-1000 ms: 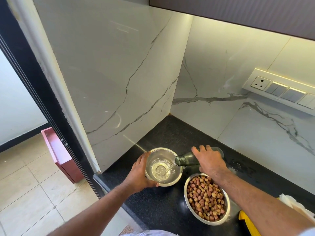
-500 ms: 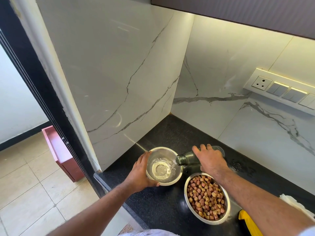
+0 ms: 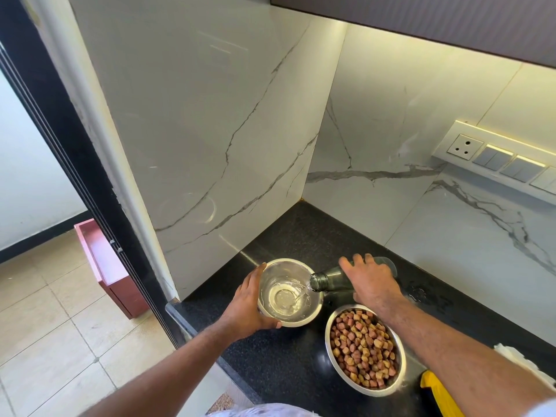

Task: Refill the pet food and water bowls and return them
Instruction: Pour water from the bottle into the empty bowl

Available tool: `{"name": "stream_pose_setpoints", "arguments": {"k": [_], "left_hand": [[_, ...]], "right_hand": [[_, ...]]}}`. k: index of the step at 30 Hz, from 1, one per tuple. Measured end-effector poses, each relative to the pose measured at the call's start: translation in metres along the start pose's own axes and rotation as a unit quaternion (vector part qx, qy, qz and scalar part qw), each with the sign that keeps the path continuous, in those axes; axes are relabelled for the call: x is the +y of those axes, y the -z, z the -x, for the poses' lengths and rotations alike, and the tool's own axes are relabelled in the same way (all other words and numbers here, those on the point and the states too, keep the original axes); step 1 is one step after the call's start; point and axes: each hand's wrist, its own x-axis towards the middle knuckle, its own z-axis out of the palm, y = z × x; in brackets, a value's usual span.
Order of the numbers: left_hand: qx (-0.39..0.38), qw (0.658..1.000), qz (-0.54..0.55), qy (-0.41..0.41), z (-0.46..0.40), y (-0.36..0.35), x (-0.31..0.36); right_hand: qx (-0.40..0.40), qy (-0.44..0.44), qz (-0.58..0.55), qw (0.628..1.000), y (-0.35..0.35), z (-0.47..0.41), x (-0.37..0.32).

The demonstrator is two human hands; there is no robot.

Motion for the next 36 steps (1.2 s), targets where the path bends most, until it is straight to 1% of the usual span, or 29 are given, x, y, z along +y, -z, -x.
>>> {"name": "stream_pose_setpoints", "arguments": {"k": [14,36], "left_hand": [[-0.002,1.0,-0.001,-0.012,-0.0011,-0.0012,-0.0021],[-0.001,1.0,0.014,-0.001,-0.0007,-0.0005,-0.0035]], "right_hand": [[-0.001,-0.003,0.01,1.0,-0.0006,-0.0026,0.0028],[0.0,0.002,0.016,1.0,0.0024,-0.003,0.0007]]}}
